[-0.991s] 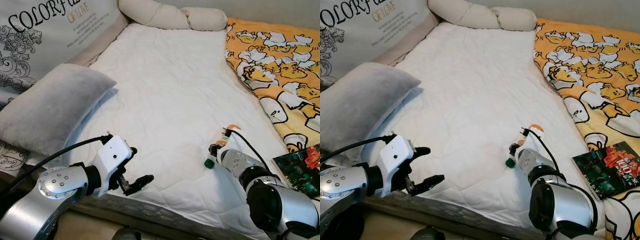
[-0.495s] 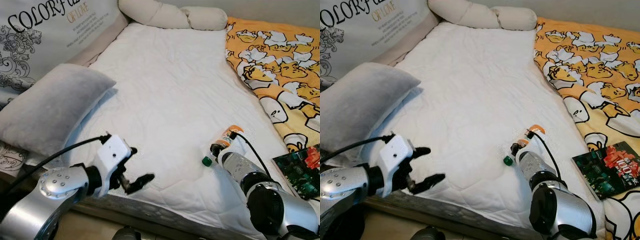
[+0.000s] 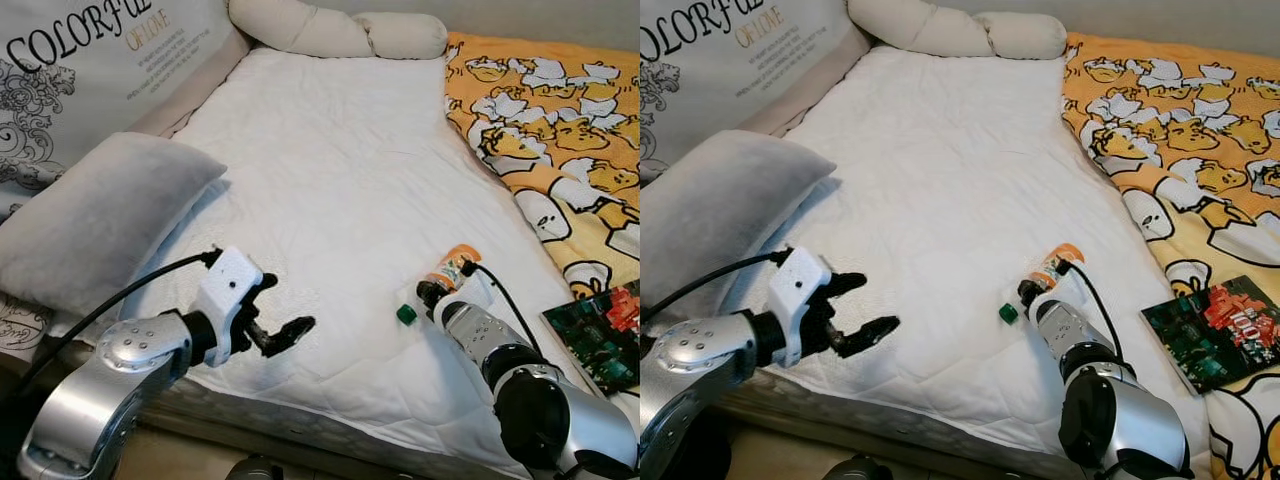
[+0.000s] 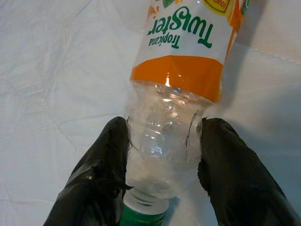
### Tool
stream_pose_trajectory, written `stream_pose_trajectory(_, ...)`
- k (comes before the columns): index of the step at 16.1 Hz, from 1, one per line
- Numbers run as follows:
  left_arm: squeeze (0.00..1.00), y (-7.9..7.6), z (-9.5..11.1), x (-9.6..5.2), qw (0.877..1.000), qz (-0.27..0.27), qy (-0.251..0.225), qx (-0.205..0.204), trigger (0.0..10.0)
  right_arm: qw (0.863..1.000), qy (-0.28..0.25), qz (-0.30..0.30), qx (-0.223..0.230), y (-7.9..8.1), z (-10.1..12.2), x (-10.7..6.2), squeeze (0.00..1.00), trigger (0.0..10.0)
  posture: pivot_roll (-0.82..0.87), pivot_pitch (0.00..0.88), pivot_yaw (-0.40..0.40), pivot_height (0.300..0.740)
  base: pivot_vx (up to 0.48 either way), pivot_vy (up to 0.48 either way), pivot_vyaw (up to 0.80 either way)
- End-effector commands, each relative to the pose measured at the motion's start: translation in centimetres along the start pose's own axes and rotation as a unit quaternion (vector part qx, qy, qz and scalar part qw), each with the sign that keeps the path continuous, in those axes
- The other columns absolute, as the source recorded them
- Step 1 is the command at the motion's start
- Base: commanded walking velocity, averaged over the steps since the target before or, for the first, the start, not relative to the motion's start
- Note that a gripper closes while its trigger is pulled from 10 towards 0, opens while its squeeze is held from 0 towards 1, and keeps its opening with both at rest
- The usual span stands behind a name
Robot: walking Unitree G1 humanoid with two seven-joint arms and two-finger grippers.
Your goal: Clean up the room
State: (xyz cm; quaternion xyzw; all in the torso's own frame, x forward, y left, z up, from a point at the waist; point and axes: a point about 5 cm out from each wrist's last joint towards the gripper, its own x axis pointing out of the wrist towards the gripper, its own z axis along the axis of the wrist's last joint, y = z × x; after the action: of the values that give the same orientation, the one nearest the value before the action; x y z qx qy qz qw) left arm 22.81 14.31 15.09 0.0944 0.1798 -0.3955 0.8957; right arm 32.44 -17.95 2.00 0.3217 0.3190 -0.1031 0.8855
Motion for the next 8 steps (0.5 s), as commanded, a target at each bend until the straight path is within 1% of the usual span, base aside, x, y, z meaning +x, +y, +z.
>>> stream_pose_trajectory(1, 0.00, 0.2, 0.1, 0.2, 1.000, 0.010, -0.002, 0.005, 10.0, 1.000, -0.023, 0.007, 0.002, 0.0, 0.9, -0.1, 0.00, 0.0, 0.18, 0.000, 0.019, 0.740, 0.000, 0.000, 0.00)
stream_pose_trajectory(3, 0.00, 0.6, 0.0, -0.1, 0.999, 0.032, -0.010, -0.003, 10.0, 0.999, -0.034, 0.018, -0.002, 0.0, 1.6, -0.2, 0.00, 0.0, 0.17, 0.000, 0.007, 0.740, 0.000, 0.000, 0.00)
stream_pose_trajectory(4, 0.00, 0.9, -0.1, -0.2, 0.999, 0.048, -0.017, -0.011, 10.0, 0.998, -0.047, 0.034, -0.010, 0.2, 2.1, -0.3, 0.00, 0.0, 0.17, 0.000, 0.005, 0.740, 0.000, 0.000, 0.00)
stream_pose_trajectory(5, 0.00, 1.2, -0.1, -0.2, 0.997, 0.064, -0.024, -0.018, 10.0, 0.997, -0.059, 0.050, -0.009, 0.3, 2.6, -0.3, 0.00, 0.0, 0.16, 0.000, 0.003, 0.740, 0.000, 0.000, 0.00)
stream_pose_trajectory(6, 0.00, 1.9, 0.0, -0.2, 0.993, 0.103, -0.041, -0.032, 10.0, 0.992, -0.090, 0.090, 0.001, 0.6, 3.6, -0.7, 0.00, 0.0, 0.15, 0.000, -0.007, 0.740, 0.000, 0.000, 0.00)
stream_pose_trajectory(7, 0.00, 2.3, 0.1, -0.1, 0.990, 0.125, -0.051, -0.038, 10.0, 0.987, -0.112, 0.117, 0.005, 0.8, 4.3, -1.0, 0.00, 0.0, 0.14, 0.000, -0.009, 0.740, 0.000, 0.000, 0.00)
stream_pose_trajectory(8, 0.00, 2.7, 0.3, -0.1, 0.986, 0.149, -0.065, -0.039, 10.0, 0.979, -0.139, 0.150, 0.006, 1.1, 5.0, -1.5, 0.00, 0.0, 0.13, 0.000, -0.011, 0.740, 0.000, 0.000, 0.00)
